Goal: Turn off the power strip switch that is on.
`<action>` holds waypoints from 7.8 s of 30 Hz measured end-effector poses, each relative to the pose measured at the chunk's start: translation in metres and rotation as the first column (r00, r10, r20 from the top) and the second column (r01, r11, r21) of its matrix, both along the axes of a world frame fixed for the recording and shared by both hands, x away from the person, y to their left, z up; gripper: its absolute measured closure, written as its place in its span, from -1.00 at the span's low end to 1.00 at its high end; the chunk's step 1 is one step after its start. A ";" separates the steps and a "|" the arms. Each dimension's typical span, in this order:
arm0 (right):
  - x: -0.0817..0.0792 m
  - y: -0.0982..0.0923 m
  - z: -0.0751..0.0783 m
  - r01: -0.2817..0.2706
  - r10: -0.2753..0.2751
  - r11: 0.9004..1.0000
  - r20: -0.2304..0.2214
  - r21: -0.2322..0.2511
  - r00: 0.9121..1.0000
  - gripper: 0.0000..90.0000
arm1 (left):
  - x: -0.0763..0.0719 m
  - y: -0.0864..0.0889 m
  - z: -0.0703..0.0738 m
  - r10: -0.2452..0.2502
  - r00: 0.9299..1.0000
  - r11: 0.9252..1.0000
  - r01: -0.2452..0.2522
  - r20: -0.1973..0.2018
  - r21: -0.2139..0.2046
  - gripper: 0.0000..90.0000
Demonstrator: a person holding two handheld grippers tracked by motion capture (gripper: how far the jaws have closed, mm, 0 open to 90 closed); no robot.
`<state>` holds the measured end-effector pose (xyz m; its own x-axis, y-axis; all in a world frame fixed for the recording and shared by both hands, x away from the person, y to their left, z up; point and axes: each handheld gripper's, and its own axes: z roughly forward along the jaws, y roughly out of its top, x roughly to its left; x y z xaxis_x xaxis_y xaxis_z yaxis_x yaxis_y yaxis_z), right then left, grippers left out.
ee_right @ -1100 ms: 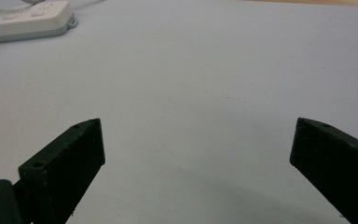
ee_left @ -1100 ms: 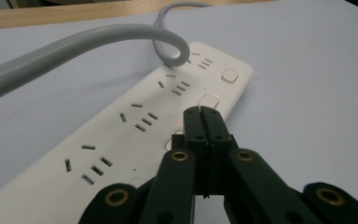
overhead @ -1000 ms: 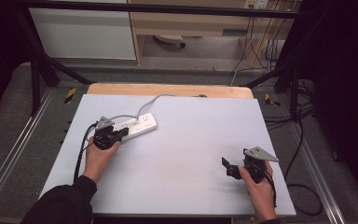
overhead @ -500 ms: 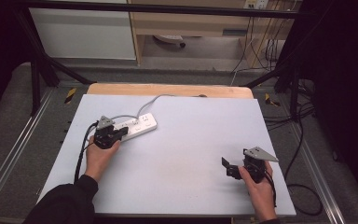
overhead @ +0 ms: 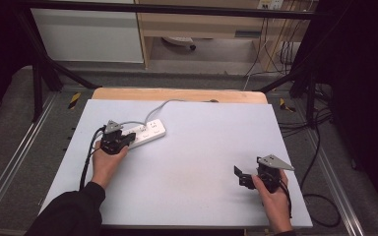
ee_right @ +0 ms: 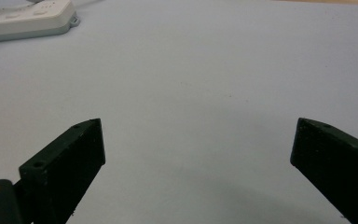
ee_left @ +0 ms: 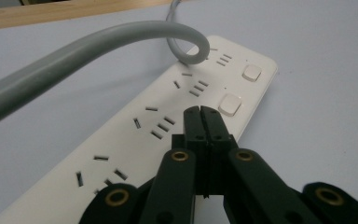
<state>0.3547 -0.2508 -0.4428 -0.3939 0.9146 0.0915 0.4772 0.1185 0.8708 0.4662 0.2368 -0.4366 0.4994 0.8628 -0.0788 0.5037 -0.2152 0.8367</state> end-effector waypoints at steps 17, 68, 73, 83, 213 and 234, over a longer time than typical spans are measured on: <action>0.000 0.000 0.000 0.001 -0.001 1.000 0.000 0.001 1.000 -0.92 | 0.001 -0.002 -0.003 -0.003 1.000 1.000 0.003 -0.008 0.007 1.00; -0.001 0.002 0.001 -0.007 0.007 1.000 0.000 -0.005 1.000 -0.93 | 0.000 -0.007 -0.003 0.015 1.000 0.999 -0.014 -0.011 0.037 1.00; -0.001 0.002 0.001 -0.007 0.007 1.000 -0.002 -0.004 1.000 -0.93 | 0.000 -0.006 -0.003 0.015 1.000 0.999 -0.015 -0.016 0.031 1.00; -0.001 0.001 0.001 -0.006 0.006 1.000 0.001 -0.005 1.000 -0.93 | 0.000 -0.005 -0.003 0.019 1.000 1.000 -0.019 -0.022 0.010 1.00; -0.001 -0.001 0.002 0.001 -0.001 1.000 0.007 0.001 1.000 -0.93 | -0.048 -0.019 0.053 -0.149 0.985 0.975 0.162 0.090 -0.154 -0.73; -0.001 0.000 0.001 0.003 -0.003 1.000 0.006 -0.002 1.000 -0.93 | -0.082 0.028 0.074 -0.111 0.985 0.976 0.133 0.134 -0.170 -0.76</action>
<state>0.3539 -0.2512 -0.4414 -0.3917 0.9159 0.0876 0.4723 0.1184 0.8734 0.3840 0.2648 -0.3627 0.6151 0.7727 -0.1567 0.3740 -0.1110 0.9207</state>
